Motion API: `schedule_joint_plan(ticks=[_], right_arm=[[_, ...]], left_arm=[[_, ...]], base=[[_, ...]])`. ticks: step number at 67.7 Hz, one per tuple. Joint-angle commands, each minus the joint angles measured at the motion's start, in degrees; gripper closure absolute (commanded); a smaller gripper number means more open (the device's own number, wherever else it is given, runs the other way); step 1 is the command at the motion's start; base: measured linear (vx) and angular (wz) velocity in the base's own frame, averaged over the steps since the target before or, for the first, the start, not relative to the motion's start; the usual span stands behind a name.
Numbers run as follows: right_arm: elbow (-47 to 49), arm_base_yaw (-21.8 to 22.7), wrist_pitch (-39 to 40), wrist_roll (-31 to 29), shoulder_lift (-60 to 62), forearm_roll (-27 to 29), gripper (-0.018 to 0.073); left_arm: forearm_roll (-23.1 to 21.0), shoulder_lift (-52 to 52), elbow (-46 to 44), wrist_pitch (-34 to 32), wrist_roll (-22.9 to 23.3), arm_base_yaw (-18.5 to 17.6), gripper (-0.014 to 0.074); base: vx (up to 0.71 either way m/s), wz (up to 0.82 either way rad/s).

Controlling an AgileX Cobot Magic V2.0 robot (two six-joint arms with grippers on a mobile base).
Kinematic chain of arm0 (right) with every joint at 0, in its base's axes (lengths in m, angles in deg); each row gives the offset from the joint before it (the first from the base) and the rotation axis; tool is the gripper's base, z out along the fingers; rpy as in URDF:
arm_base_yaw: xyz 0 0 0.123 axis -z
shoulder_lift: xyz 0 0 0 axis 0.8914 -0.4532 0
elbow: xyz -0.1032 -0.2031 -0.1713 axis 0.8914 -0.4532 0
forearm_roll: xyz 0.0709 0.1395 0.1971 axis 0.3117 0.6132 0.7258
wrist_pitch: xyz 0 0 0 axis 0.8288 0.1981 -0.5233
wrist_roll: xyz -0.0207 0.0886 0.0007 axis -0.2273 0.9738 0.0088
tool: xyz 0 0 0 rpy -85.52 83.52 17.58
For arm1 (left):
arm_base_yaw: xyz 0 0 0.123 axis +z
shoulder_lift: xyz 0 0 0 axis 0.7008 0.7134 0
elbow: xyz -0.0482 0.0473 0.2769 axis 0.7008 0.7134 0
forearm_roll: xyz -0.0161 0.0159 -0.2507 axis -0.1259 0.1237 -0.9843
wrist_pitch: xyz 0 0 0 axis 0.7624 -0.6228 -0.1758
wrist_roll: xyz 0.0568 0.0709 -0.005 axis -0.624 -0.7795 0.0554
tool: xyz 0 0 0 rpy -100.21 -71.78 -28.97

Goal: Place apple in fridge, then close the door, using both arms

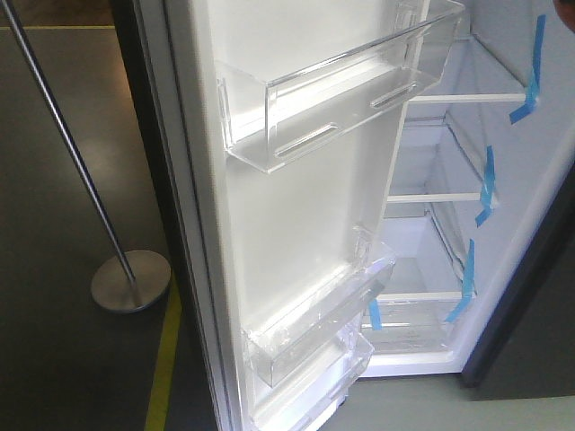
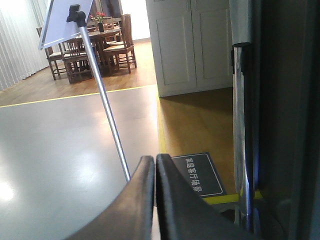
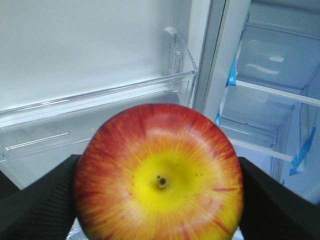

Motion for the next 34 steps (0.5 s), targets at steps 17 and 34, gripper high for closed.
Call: schedule_joint_plan(ticks=[17, 34], right_arm=[[1.57, 0.19, 4.24, -0.37, 1.03, 1.55, 0.0468], [1.57, 0.19, 4.24, -0.37, 1.03, 1.55, 0.0468]], left_arm=[[-0.26, -0.97, 0.78, -3.85, 0.09, -0.15, 0.0604], [-0.26, -0.97, 0.78, -3.85, 0.09, -0.15, 0.0604]], base=[[0.0, 0.0], [0.0, 0.0]])
